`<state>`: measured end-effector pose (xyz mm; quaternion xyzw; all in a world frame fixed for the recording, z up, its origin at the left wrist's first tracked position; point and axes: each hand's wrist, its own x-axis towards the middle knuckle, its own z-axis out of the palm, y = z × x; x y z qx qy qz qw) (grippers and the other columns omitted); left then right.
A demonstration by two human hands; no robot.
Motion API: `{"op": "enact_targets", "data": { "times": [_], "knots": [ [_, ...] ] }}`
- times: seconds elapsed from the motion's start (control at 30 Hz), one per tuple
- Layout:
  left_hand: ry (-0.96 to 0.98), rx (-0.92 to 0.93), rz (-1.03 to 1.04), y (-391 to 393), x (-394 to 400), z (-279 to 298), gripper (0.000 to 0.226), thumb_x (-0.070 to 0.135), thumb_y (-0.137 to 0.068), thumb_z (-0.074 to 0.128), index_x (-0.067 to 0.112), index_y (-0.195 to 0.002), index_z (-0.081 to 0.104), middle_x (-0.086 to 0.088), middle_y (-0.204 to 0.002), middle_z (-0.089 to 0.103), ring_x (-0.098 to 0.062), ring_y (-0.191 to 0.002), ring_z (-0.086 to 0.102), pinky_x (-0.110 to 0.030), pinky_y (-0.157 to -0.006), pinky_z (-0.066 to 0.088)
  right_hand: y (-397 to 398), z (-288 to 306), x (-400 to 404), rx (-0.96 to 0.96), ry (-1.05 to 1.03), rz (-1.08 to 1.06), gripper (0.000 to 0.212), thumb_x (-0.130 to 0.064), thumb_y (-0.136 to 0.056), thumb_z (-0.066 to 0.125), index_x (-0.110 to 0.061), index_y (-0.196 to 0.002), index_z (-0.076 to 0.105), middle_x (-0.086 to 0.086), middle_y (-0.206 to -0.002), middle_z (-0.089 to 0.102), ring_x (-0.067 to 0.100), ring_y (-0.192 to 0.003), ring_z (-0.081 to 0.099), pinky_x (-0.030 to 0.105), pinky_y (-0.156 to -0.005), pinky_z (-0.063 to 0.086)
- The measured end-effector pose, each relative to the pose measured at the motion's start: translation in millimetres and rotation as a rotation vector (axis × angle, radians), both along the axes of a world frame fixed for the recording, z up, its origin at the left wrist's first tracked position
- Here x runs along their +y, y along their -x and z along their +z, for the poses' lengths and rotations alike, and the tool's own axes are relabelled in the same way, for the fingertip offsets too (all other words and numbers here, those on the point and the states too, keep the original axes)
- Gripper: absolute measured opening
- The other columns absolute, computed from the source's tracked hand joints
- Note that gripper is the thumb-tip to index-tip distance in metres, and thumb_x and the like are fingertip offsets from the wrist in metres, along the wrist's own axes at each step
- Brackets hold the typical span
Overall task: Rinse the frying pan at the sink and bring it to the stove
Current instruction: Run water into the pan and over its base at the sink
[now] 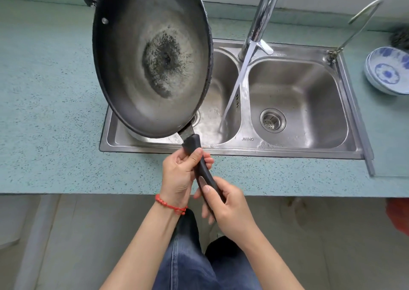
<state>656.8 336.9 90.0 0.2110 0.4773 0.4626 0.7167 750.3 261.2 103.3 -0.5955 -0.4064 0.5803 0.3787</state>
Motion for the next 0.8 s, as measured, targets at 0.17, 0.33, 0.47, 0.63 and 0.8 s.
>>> {"op": "enact_targets", "data": {
  "times": [0.17,0.33,0.47,0.63,0.8],
  "knots": [
    [-0.041,0.086,0.004,0.8,-5.2,-0.5,0.008,0.002,-0.083,0.056,-0.001,-0.077,0.060,-0.001,-0.055,0.069,-0.011,-0.054,0.066,-0.017,-0.052,0.052,-1.7,0.3,0.0,0.197,0.012,-0.026,0.027,-0.020,-0.087,0.045,0.005,-0.081,0.054,-0.003,-0.049,0.050,0.011,-0.034,0.037,0.020,-0.034,0.032],
    [-0.046,0.137,0.003,1.7,-9.0,-1.4,0.006,0.002,-0.082,0.057,-0.003,-0.080,0.060,-0.002,-0.057,0.071,-0.011,-0.054,0.067,-0.017,-0.046,0.050,2.0,-0.4,-1.8,0.391,0.052,-0.059,0.025,-0.020,-0.087,0.044,0.004,-0.085,0.053,0.005,-0.068,0.057,0.013,-0.039,0.043,0.019,-0.032,0.035],
    [-0.043,0.149,-0.004,-0.8,-14.2,-2.9,0.007,0.001,-0.081,0.058,-0.002,-0.076,0.061,-0.001,-0.056,0.070,-0.011,-0.055,0.067,-0.019,-0.052,0.053,4.8,1.5,-7.2,0.504,0.089,-0.105,0.019,-0.019,-0.087,0.045,-0.003,-0.084,0.053,0.001,-0.066,0.058,0.013,-0.040,0.044,0.019,-0.032,0.037],
    [-0.039,0.165,-0.031,-6.1,-22.6,-1.5,0.008,0.001,-0.082,0.059,-0.002,-0.075,0.062,-0.001,-0.058,0.071,-0.012,-0.057,0.068,-0.018,-0.051,0.052,-1.7,9.6,-14.1,0.525,0.105,-0.117,0.021,-0.021,-0.084,0.052,-0.001,-0.087,0.054,0.003,-0.067,0.056,0.013,-0.041,0.045,0.020,-0.032,0.038],
    [-0.027,0.204,-0.042,-7.3,-32.7,1.4,0.009,0.005,-0.082,0.060,-0.001,-0.077,0.063,0.000,-0.058,0.072,-0.011,-0.058,0.068,-0.018,-0.049,0.052,-0.9,15.1,-23.3,0.514,0.110,-0.128,0.015,-0.012,-0.090,0.046,0.002,-0.087,0.052,0.006,-0.067,0.055,0.013,-0.042,0.046,0.020,-0.033,0.039]
  ]
}}
